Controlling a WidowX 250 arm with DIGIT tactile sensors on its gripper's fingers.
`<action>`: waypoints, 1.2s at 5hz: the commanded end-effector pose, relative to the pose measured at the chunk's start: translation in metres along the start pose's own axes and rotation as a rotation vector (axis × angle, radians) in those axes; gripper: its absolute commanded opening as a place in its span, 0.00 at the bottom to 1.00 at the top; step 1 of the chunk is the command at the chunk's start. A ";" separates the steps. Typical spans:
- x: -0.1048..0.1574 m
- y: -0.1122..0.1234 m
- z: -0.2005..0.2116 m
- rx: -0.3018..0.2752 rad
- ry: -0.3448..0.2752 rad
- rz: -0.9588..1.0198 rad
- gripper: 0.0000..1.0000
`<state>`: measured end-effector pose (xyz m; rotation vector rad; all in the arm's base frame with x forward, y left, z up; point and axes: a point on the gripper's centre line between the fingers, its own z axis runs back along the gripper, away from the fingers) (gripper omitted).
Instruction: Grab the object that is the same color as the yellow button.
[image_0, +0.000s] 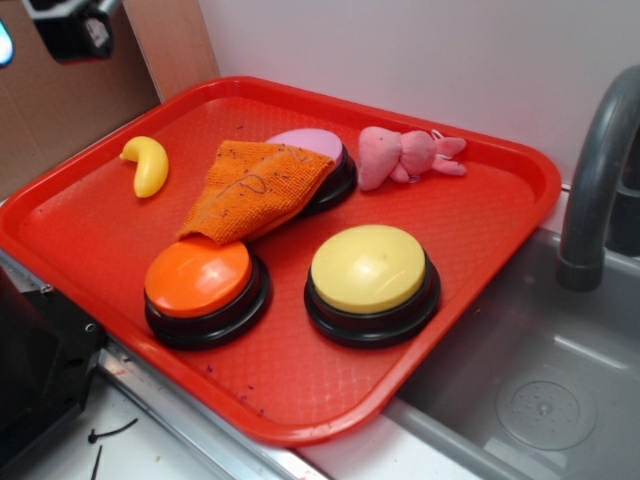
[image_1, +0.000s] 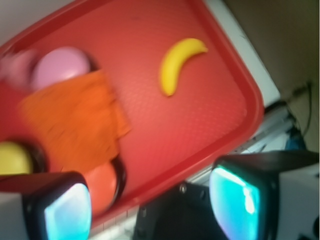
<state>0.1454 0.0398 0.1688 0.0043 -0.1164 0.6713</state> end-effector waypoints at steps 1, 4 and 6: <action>0.038 0.019 -0.054 0.077 -0.108 0.313 1.00; 0.078 0.031 -0.117 0.096 -0.160 0.428 1.00; 0.088 0.022 -0.158 0.056 -0.157 0.380 1.00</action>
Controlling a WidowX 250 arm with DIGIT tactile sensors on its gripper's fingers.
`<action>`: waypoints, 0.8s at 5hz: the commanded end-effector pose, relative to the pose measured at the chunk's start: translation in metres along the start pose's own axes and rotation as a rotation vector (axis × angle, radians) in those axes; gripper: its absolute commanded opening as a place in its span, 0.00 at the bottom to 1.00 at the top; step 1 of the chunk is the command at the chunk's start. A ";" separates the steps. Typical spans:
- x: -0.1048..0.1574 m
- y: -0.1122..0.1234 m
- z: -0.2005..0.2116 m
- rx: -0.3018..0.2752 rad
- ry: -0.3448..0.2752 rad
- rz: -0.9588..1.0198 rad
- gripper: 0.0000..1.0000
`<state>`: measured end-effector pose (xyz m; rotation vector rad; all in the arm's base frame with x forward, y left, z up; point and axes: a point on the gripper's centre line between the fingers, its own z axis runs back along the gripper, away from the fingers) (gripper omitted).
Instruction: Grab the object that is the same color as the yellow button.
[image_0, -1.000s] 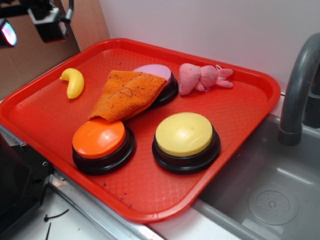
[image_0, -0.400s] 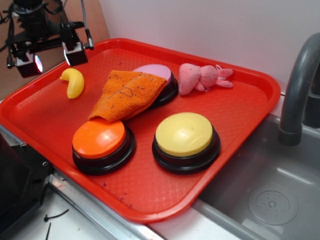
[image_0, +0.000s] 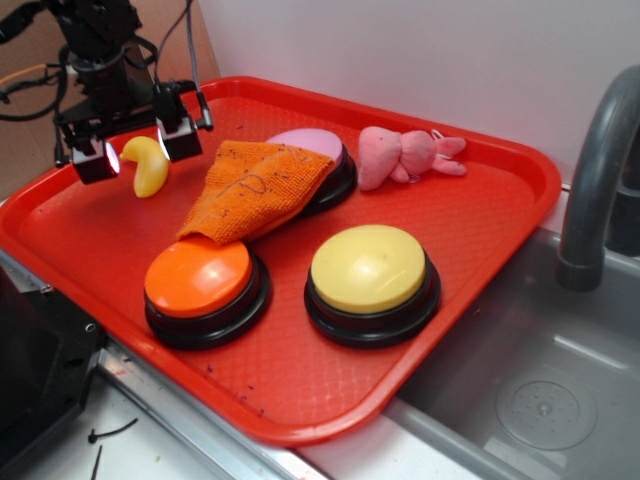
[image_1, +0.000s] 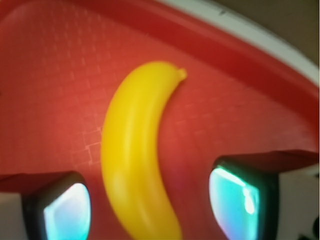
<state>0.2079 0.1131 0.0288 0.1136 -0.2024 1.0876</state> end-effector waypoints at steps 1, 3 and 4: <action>0.006 -0.007 -0.011 -0.055 -0.028 -0.049 1.00; 0.005 -0.004 -0.007 -0.054 -0.006 -0.094 0.00; 0.003 -0.008 0.014 -0.048 0.041 -0.242 0.00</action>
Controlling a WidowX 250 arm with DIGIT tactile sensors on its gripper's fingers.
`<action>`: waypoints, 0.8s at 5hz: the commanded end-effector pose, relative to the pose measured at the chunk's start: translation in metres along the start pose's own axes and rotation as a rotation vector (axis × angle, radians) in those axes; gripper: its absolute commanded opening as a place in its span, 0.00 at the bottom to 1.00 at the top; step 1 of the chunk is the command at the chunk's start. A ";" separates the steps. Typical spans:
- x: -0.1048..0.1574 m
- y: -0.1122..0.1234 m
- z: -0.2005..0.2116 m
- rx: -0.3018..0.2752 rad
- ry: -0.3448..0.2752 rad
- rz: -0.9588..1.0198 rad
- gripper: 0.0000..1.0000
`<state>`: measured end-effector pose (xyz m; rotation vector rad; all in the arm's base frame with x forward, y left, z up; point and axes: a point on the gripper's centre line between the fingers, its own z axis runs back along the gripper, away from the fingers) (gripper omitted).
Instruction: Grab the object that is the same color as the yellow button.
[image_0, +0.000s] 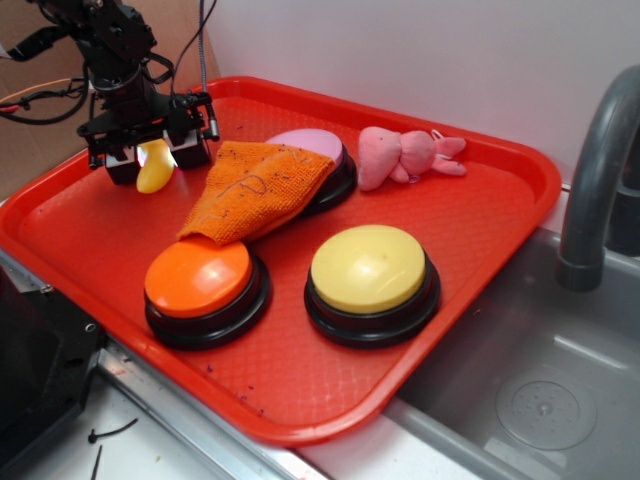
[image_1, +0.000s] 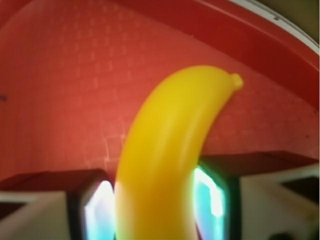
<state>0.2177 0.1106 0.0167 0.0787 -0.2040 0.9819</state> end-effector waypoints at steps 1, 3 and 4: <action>0.000 -0.007 0.051 0.011 0.074 -0.320 0.00; -0.010 -0.031 0.138 -0.059 0.151 -0.631 0.00; -0.011 -0.036 0.181 -0.089 0.110 -0.675 0.00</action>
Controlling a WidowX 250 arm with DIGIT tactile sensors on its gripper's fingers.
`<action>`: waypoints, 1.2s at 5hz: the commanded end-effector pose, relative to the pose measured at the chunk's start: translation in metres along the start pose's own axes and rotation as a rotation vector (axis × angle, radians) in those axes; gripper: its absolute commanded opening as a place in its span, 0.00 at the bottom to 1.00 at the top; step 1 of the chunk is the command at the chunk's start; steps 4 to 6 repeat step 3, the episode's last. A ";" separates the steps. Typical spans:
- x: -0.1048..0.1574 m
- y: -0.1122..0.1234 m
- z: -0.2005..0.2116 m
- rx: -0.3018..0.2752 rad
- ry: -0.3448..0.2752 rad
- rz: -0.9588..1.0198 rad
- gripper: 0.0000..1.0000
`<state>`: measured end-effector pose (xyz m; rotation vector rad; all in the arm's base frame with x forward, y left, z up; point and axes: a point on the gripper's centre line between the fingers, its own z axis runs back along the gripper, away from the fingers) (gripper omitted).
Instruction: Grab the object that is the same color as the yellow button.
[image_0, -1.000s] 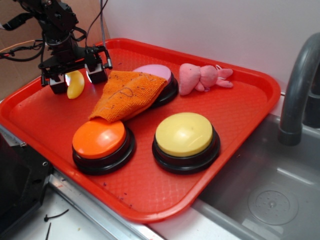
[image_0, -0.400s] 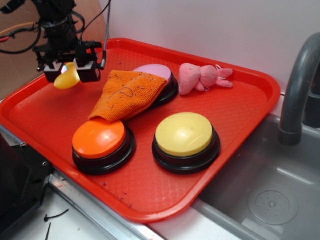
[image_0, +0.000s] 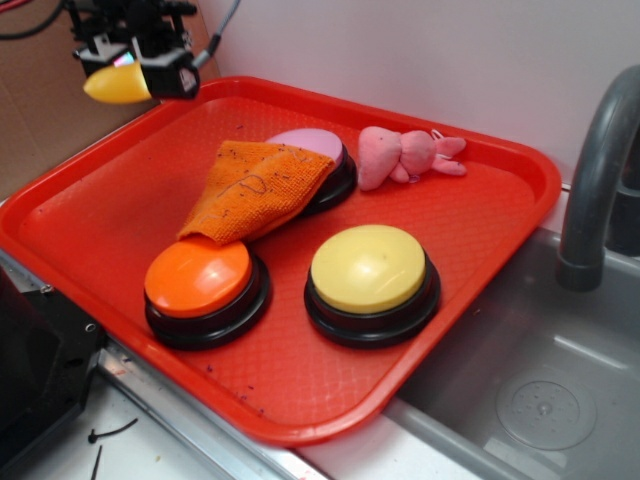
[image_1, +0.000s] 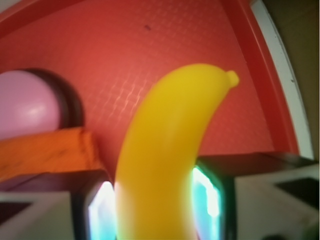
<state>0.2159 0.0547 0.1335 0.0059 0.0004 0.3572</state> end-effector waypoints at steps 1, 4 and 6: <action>-0.010 -0.006 0.091 -0.058 -0.146 -0.069 0.00; -0.003 0.007 0.067 0.002 -0.112 -0.016 0.00; -0.003 0.007 0.067 0.002 -0.112 -0.016 0.00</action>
